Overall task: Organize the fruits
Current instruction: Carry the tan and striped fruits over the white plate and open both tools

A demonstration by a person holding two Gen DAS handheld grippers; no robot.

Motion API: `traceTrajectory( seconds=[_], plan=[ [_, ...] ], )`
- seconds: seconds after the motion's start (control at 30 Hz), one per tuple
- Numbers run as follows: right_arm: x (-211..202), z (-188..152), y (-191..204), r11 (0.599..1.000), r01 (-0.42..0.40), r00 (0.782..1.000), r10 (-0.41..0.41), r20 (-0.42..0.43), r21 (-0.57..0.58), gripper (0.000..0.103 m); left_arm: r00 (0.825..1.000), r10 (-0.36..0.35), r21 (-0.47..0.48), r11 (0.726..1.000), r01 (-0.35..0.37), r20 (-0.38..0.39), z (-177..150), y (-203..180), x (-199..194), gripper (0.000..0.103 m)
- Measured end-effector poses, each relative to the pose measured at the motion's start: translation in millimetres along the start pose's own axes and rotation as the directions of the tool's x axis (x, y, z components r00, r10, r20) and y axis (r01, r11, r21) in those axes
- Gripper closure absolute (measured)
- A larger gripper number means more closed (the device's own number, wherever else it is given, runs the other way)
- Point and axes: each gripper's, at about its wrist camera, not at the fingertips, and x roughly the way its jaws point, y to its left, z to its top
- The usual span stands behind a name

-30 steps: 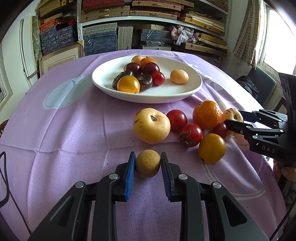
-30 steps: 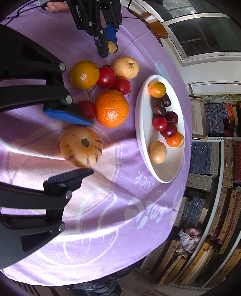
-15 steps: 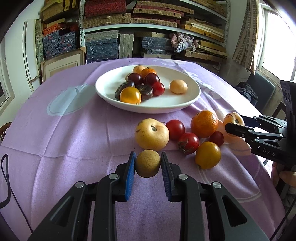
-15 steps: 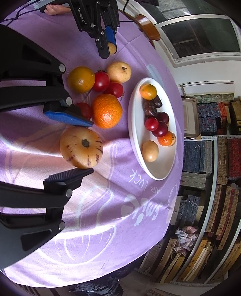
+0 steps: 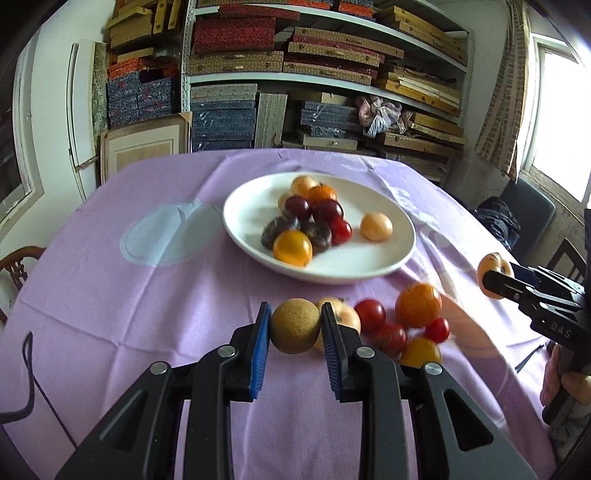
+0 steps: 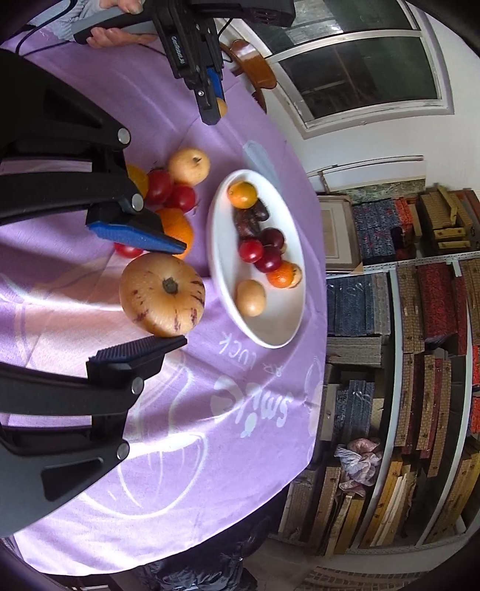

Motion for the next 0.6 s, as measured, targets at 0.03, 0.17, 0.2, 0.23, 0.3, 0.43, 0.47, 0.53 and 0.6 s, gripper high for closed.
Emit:
traceTrajectory(
  seconds=[0.03, 0.17, 0.2, 0.23, 0.3, 0.43, 0.47, 0.53, 0.6],
  plan=[
    [-3.8, 8.4, 2.7, 1.000, -0.011, 1.000, 0.011, 0.011, -0.001, 0.059, 1.000, 0.005, 0.004, 1.000, -0.005, 0.006, 7.1, 0.2, -2.0, 0.076],
    [-15.0, 46.2, 21.8, 0.998, -0.031, 0.996, 0.034, 0.078, -0.046, 0.059, 0.998, 0.033, 0.015, 0.999, -0.034, 0.050, 44.1, 0.1, -4.2, 0.076],
    [-15.0, 54.8, 27.1, 0.998, -0.039, 0.995, 0.044, 0.089, -0.056, 0.059, 0.997, 0.037, 0.010, 0.999, -0.037, 0.062, 51.7, 0.3, -2.4, 0.076],
    [-12.7, 63.1, 32.8, 0.997, -0.045, 0.994, 0.052, 0.098, -0.069, 0.059, 0.996, 0.043, 0.006, 0.999, -0.044, 0.073, 58.7, 0.2, 0.4, 0.076],
    [-4.4, 73.9, 41.8, 0.995, -0.054, 0.993, 0.063, 0.103, -0.086, 0.059, 0.995, 0.048, -0.003, 0.999, -0.048, 0.082, 67.7, 1.5, 8.9, 0.076],
    [27.3, 85.2, 52.6, 0.993, -0.064, 0.994, 0.072, 0.079, -0.098, 0.059, 0.997, 0.055, -0.031, 0.998, -0.054, 0.052, 77.2, 9.9, 44.6, 0.076],
    [36.6, 85.9, 53.9, 0.993, -0.063, 0.995, 0.071, 0.070, -0.099, 0.059, 0.998, 0.056, -0.040, 0.998, -0.054, 0.036, 77.8, 13.3, 54.7, 0.076],
    [56.7, 85.7, 53.1, 0.993, -0.072, 0.996, 0.076, 0.045, -0.093, 0.059, 0.998, 0.060, -0.058, 0.997, -0.059, 0.007, 77.7, 22.4, 74.7, 0.076],
    [75.2, 85.5, 51.2, 0.993, -0.070, 0.997, 0.073, 0.024, -0.093, 0.059, 0.998, 0.068, -0.066, 0.995, -0.068, -0.013, 77.8, 30.3, 90.3, 0.076]
  ],
)
